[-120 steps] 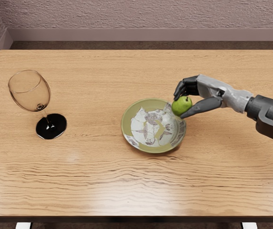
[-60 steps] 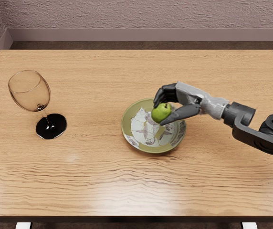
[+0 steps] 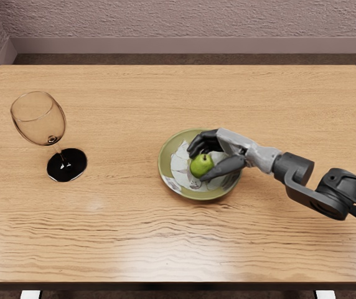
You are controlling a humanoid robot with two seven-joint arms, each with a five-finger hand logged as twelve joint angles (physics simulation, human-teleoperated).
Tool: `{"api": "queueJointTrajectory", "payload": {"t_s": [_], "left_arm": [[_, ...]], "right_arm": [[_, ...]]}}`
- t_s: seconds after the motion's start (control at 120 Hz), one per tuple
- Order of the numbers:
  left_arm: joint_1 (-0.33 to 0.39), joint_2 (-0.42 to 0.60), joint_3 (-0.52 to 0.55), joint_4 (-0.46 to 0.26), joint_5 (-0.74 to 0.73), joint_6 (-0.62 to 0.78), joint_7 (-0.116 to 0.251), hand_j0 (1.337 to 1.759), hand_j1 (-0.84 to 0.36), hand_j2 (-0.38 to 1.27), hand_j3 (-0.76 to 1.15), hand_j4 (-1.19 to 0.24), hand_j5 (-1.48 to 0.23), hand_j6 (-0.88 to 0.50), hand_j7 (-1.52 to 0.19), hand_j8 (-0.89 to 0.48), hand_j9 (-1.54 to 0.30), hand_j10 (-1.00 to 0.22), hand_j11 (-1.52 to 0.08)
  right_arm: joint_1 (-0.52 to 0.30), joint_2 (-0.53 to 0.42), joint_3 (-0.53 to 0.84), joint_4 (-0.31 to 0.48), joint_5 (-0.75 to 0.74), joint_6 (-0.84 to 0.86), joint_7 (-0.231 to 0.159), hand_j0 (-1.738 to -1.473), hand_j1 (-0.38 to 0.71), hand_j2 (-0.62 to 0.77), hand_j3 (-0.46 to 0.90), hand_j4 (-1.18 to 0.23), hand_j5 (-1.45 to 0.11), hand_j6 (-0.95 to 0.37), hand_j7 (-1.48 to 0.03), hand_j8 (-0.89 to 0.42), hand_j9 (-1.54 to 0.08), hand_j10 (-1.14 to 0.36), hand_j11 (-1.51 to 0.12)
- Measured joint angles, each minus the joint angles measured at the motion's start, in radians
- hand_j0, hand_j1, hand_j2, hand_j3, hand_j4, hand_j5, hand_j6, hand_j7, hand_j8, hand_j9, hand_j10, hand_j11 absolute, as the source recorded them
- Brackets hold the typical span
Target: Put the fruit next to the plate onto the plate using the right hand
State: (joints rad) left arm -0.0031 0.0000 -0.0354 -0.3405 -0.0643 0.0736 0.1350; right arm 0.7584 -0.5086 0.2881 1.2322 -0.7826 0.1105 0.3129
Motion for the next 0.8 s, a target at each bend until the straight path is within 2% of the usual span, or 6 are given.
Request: {"api": "queueJointTrajectory", "payload": {"t_s": [0.075,0.158,0.258,0.375,0.608,0.8], "left_arm": [[0.000,0.000,0.000,0.000,0.000,0.000,0.000,1.658,0.35,0.00,0.00,0.00,0.00,0.00,0.00,0.00,0.00,0.00,0.00],[0.000,0.000,0.000,0.000,0.000,0.000,0.000,1.658,0.35,0.00,0.00,0.00,0.00,0.00,0.00,0.00,0.00,0.00,0.00],[0.000,0.000,0.000,0.000,0.000,0.000,0.000,1.658,0.35,0.00,0.00,0.00,0.00,0.00,0.00,0.00,0.00,0.00,0.00],[0.000,0.000,0.000,0.000,0.000,0.000,0.000,1.658,0.35,0.00,0.00,0.00,0.00,0.00,0.00,0.00,0.00,0.00,0.00],[0.006,0.000,-0.004,0.000,-0.001,0.000,0.001,1.658,0.35,0.00,0.00,0.00,0.00,0.00,0.00,0.00,0.00,0.00,0.00],[0.011,0.000,-0.001,0.000,0.000,0.000,0.001,1.658,0.35,0.00,0.00,0.00,0.00,0.00,0.00,0.00,0.00,0.00,0.00]], "right_arm": [[0.000,-0.002,0.003,0.010,0.004,-0.011,-0.003,-1.658,0.04,0.11,0.00,-0.39,-0.52,-0.39,-0.51,-0.30,-0.51,-0.31,-0.51],[0.006,-0.044,0.012,0.073,0.009,-0.012,-0.007,-1.658,-0.07,0.07,0.00,-0.28,-0.37,-0.28,-0.36,-0.22,-0.37,-0.23,-0.36],[0.011,-0.100,0.040,0.143,0.018,0.006,-0.022,-1.658,-0.15,0.04,0.00,-0.19,-0.25,-0.19,-0.25,-0.16,-0.25,-0.16,-0.25],[0.014,-0.177,0.085,0.174,0.073,0.113,-0.030,-1.658,-0.23,0.02,0.00,-0.12,-0.16,-0.12,-0.15,-0.10,-0.15,-0.10,-0.15],[0.010,-0.425,0.112,0.169,0.253,0.425,-0.031,-1.658,-0.31,0.01,0.00,-0.04,-0.05,-0.04,-0.05,-0.03,-0.05,-0.03,-0.05],[0.006,-0.488,0.114,0.112,0.364,0.488,-0.031,-1.658,-0.34,0.01,0.00,-0.02,-0.02,-0.02,-0.02,-0.01,-0.02,-0.01,-0.02]]}}
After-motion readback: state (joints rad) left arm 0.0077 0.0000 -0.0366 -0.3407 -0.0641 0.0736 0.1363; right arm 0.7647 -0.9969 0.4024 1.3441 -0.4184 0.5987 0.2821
